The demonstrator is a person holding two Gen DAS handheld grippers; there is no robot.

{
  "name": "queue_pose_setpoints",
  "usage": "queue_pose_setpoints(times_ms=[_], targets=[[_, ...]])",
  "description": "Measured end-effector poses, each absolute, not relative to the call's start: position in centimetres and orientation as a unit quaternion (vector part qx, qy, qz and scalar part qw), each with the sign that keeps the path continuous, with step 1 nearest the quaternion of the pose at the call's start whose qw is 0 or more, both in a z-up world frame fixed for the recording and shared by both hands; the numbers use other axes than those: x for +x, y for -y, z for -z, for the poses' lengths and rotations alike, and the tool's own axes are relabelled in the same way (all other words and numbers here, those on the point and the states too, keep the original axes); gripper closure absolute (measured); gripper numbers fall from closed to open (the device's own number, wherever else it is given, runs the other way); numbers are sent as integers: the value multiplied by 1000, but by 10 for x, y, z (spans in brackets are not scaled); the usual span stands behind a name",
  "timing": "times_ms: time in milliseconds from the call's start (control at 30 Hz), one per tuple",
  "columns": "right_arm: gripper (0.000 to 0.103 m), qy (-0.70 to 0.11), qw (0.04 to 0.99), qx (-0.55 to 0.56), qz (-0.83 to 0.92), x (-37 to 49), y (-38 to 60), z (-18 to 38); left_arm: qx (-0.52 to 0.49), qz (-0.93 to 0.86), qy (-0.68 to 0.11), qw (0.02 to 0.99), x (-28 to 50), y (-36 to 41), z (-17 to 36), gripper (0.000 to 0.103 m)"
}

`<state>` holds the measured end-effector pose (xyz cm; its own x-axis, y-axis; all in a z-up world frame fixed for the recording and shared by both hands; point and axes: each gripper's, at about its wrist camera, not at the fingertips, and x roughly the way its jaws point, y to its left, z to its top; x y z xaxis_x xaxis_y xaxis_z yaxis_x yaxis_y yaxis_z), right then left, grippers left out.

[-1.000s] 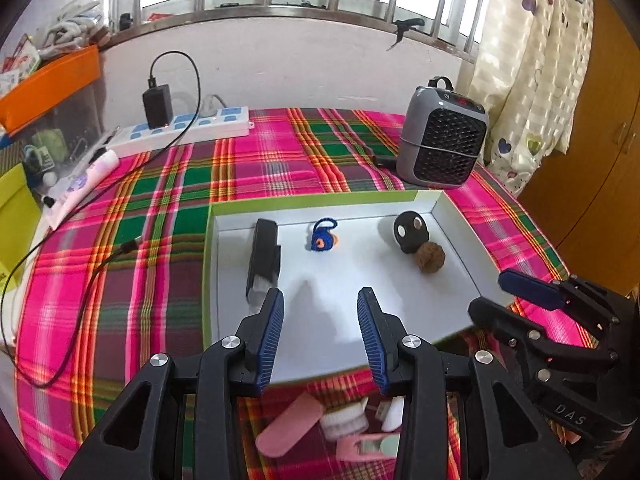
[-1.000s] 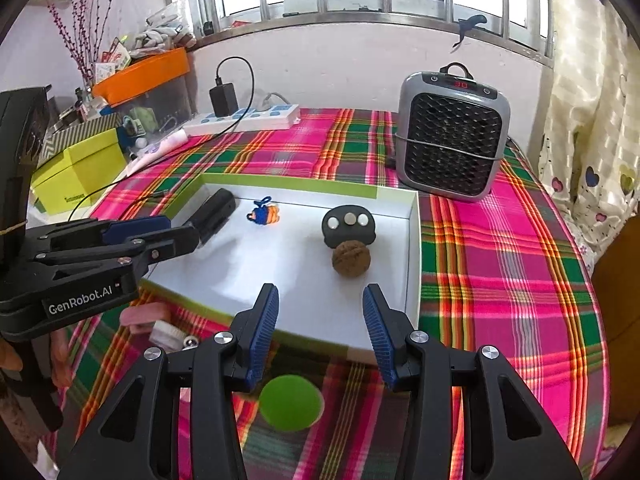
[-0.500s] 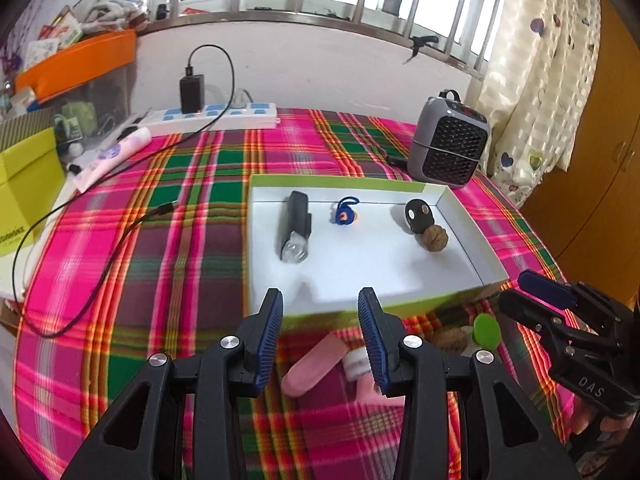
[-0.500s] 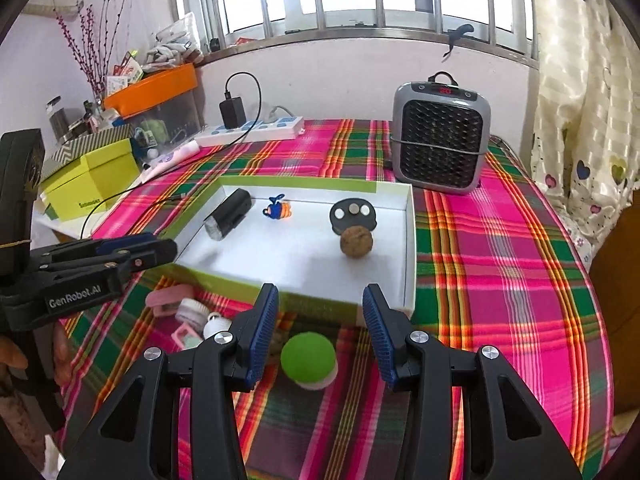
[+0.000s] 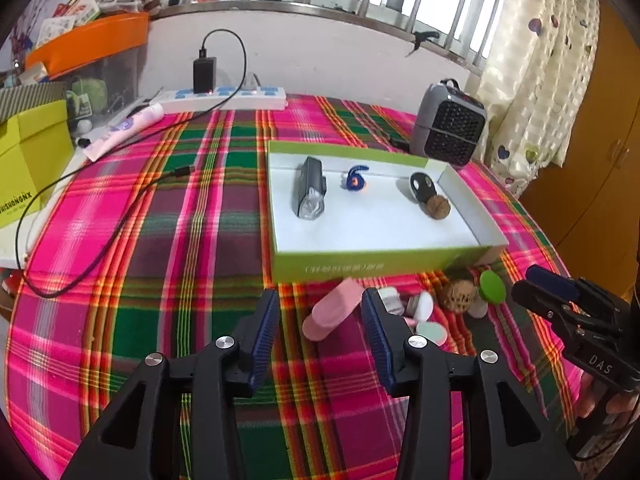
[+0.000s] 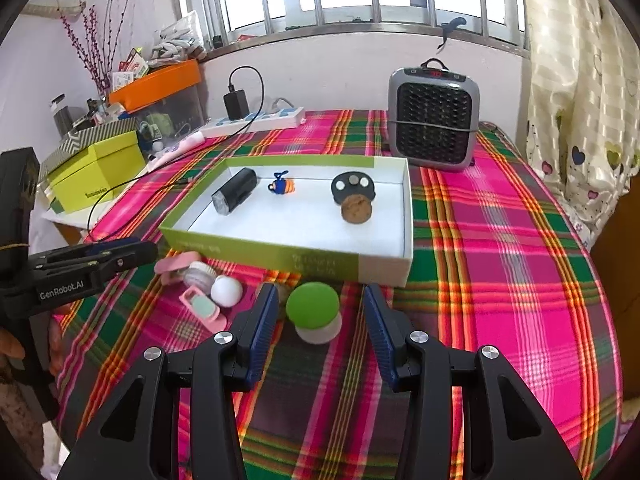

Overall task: Organize objects
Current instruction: 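Move the left tool to the pink clip while the right tool approaches the green mushroom cap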

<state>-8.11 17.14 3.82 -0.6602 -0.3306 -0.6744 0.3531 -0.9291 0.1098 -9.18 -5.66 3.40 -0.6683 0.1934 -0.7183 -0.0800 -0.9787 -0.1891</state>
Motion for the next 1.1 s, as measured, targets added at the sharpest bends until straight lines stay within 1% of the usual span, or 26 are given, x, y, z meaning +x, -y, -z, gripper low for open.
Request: queue_pose_setpoints(times_ms=[167, 467, 800, 1100], targets=[[58, -14, 187, 376, 907, -79, -173, -31, -403, -908, 69, 89, -93, 55, -28, 61], [58, -13, 188, 390, 901, -83, -172, -22, -418, -902, 44, 102, -103, 50, -19, 60], [57, -15, 186, 401, 897, -92, -168, -16, -417, -902, -12, 113, -115, 40, -16, 60], [57, -14, 185, 410, 893, -99, -162, -12, -428, -896, -12, 116, -123, 43, -9, 60]])
